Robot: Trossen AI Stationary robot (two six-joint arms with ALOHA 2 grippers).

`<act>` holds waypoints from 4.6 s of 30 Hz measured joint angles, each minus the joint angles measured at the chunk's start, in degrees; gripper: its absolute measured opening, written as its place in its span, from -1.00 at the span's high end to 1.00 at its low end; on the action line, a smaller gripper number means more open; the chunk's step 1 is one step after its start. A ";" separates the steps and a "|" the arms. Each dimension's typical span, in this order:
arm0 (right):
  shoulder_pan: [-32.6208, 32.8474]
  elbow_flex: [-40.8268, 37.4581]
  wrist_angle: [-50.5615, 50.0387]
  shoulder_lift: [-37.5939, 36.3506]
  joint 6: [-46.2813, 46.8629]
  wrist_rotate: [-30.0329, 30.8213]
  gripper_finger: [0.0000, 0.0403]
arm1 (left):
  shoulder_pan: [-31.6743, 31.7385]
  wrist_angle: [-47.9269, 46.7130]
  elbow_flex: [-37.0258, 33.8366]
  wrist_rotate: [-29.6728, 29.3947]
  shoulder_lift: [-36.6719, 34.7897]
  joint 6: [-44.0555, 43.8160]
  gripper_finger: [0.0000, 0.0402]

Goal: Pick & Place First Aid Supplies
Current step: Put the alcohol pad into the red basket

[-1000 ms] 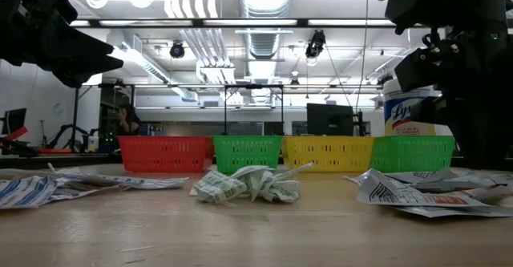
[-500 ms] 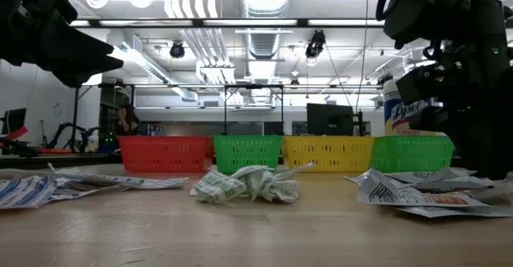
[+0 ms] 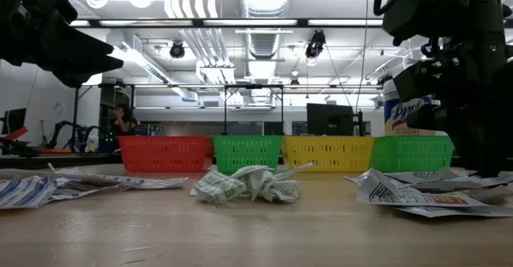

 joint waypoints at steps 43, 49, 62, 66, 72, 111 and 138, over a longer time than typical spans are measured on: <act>-0.02 0.24 2.71 -0.04 1.78 1.56 0.96 | 0.00 0.00 0.00 0.00 0.00 0.02 0.06; -0.02 3.37 2.01 -0.07 2.32 1.54 0.96 | 0.00 0.00 0.00 0.00 0.00 0.00 0.06; -0.02 5.14 -6.71 0.04 3.45 1.57 0.96 | 0.00 -0.01 0.00 0.00 0.00 0.00 0.06; -0.02 5.14 -9.76 0.04 4.46 2.78 0.96 | 0.00 0.00 0.00 0.00 0.00 0.02 0.06; -0.02 5.14 -10.88 0.07 6.05 3.49 0.96 | 0.00 0.00 0.00 0.00 0.00 0.00 0.06; -0.39 5.22 17.06 -5.05 2.64 24.47 0.96 | -0.02 10.84 -2.79 0.13 4.24 -2.03 0.06; -1.89 5.64 42.26 -5.03 -13.28 34.96 0.96 | -0.02 34.10 7.78 1.64 40.17 3.13 0.06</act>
